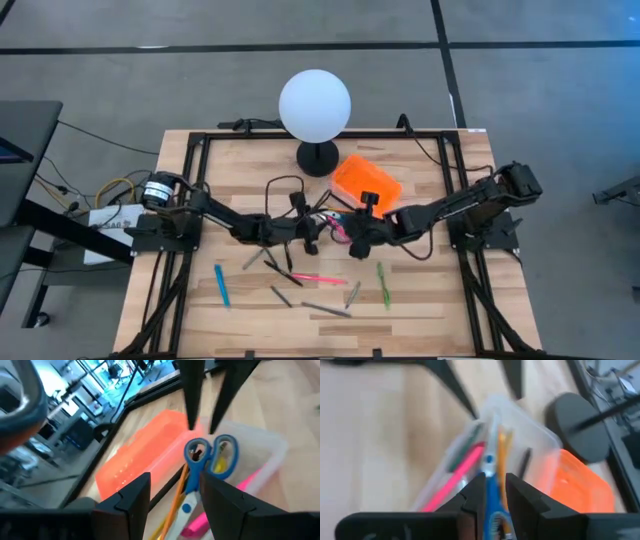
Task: Pick & place school supplies into a supply box
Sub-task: Put the black pen into the orange supply box, then put the green pen into the orange supply box
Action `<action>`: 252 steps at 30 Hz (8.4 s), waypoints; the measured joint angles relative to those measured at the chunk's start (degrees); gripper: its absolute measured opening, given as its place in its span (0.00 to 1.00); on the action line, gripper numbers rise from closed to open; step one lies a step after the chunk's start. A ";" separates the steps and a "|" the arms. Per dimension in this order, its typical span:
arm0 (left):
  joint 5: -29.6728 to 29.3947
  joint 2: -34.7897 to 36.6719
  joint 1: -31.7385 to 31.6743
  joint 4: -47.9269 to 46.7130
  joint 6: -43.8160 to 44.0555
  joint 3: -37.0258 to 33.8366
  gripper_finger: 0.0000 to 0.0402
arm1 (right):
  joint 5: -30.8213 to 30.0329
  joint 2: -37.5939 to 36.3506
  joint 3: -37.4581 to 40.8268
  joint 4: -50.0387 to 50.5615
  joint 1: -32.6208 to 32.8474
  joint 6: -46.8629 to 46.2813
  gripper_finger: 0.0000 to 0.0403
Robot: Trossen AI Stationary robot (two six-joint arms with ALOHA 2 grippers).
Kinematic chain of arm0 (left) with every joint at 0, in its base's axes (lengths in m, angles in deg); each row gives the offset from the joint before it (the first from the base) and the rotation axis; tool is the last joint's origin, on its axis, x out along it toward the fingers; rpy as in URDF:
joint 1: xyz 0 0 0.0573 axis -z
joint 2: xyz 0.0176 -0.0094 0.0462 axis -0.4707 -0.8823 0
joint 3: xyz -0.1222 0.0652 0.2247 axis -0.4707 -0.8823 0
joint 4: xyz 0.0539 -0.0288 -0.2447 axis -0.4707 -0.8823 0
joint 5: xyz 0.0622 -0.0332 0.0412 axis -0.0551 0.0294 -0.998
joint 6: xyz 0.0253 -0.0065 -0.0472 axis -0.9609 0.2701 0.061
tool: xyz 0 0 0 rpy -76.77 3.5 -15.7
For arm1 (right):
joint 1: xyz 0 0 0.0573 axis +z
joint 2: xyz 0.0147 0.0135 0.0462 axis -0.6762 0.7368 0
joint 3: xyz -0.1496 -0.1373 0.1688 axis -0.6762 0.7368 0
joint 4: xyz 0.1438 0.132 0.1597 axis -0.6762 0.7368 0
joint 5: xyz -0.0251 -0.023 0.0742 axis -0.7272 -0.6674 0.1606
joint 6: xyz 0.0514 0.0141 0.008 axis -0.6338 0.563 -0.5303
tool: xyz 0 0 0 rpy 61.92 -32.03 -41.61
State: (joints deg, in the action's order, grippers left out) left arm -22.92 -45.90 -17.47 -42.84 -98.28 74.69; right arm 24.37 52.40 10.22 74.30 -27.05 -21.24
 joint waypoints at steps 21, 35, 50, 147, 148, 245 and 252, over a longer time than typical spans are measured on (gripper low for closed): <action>2.27 9.17 15.18 -41.83 25.93 -0.04 0.41 | -15.94 0.00 0.04 6.32 22.69 -8.97 0.17; 10.77 9.19 12.85 -57.19 19.32 -0.04 0.41 | -28.76 0.00 6.44 16.79 39.15 -39.10 0.17; 30.04 9.34 -0.78 -52.61 7.09 0.07 0.41 | -29.97 0.00 10.40 17.18 40.77 -45.62 0.17; 20.98 5.06 -6.89 -48.48 -1.85 17.07 0.34 | -24.06 0.02 12.24 15.01 38.11 -53.22 0.17; 21.46 6.12 -5.92 -51.34 -0.11 17.07 0.34 | -21.96 0.02 12.24 14.81 37.50 -54.06 0.17; -26.71 16.27 28.28 -31.80 22.49 -7.50 0.34 | 15.13 11.53 -0.24 20.99 27.11 -73.68 0.38; -26.48 16.27 28.28 -31.81 22.45 -7.50 0.34 | 20.56 11.45 -0.28 22.39 26.91 -63.52 0.24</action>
State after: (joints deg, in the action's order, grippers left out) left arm -49.40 -29.63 10.81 -74.66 -75.83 67.20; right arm 44.92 63.85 9.93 96.69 -0.14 -84.76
